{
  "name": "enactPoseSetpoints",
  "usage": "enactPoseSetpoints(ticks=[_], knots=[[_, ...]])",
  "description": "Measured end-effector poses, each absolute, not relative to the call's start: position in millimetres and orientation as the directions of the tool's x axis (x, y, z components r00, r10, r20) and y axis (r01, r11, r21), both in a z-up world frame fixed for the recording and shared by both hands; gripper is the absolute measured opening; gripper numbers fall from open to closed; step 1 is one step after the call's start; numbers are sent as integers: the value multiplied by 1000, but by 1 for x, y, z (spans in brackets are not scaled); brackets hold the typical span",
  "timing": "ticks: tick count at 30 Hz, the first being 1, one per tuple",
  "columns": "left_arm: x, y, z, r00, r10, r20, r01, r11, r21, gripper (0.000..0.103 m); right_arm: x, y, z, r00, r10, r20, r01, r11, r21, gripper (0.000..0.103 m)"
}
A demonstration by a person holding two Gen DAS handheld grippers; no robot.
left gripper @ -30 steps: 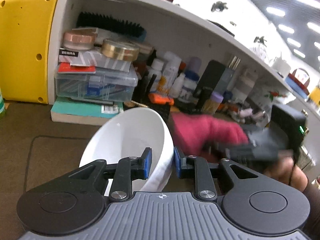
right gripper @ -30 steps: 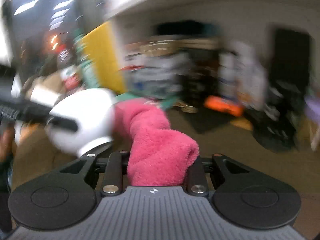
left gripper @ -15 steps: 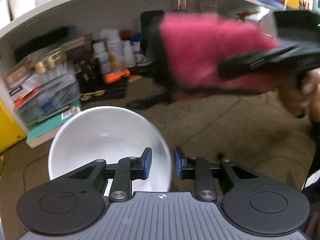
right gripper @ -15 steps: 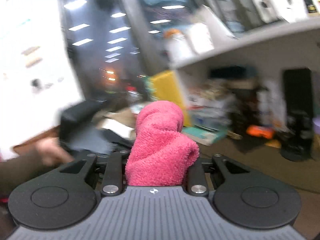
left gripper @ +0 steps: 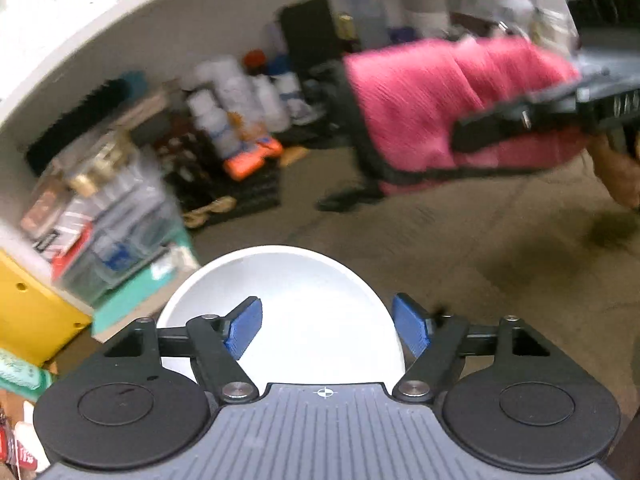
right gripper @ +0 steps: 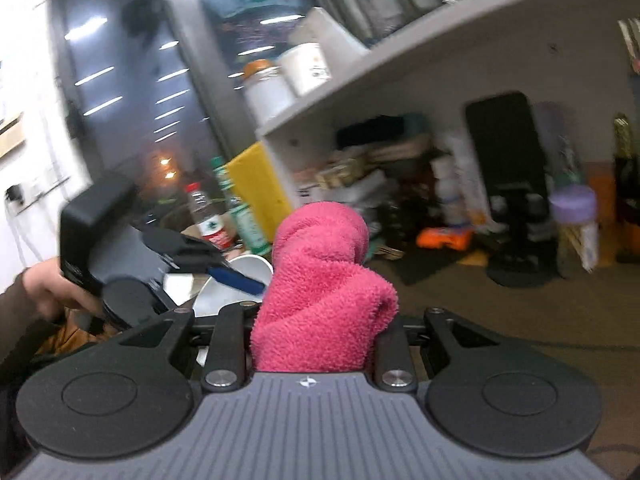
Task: Clean bowl
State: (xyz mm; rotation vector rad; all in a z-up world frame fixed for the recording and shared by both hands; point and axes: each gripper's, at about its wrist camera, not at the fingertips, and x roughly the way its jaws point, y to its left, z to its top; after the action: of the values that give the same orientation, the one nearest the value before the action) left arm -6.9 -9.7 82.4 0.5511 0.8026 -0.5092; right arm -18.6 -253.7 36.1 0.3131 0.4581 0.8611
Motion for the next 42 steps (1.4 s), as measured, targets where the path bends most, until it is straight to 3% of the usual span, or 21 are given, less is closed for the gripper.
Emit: enactPoseSetpoints(ticks=[6,11,12,13,15,17,21,23,28,35,38,40,42], knots=[[-5,11,88,596,-122,-794,590,737,329,68,-19,-259,32,559,789,-255,-648,608,459,27],[-9,19,72,548,-131,-826,661,674,331,73,-17,-252,30,553,786,-276,-644,614,456,27],[-13,16,64,534,-123,-836,693,630,350,67,-16,-251,27,552,783,-287,-639,619,457,27],[-17,15,60,533,-121,-837,707,608,363,49,-15,-249,25,551,780,-297,-634,623,458,27],[-26,9,51,523,-98,-847,736,553,390,22,-16,-247,23,547,778,-309,-633,626,455,27],[-35,2,46,536,-31,-844,736,506,449,20,-16,-246,21,543,775,-322,-631,630,453,27],[-39,-2,46,532,-18,-846,726,524,445,16,-16,-243,17,535,770,-346,-628,637,447,27],[-45,-11,58,535,-127,-835,747,532,398,10,-16,-241,15,532,767,-358,-626,641,444,27],[-48,-44,66,547,-218,-808,763,527,374,16,-23,-259,15,555,741,-376,-602,671,433,27],[-53,-63,65,556,-171,-814,772,469,429,18,-32,-281,10,569,728,-382,-569,684,457,27],[-61,-51,68,558,-158,-815,778,441,447,29,-34,-270,9,546,747,-380,-593,664,455,27],[-64,-43,61,542,-130,-830,788,422,449,54,-35,-261,10,519,767,-378,-616,642,457,27],[-64,-33,52,546,-85,-833,777,423,466,67,-39,-247,11,480,787,-387,-655,615,439,27]])
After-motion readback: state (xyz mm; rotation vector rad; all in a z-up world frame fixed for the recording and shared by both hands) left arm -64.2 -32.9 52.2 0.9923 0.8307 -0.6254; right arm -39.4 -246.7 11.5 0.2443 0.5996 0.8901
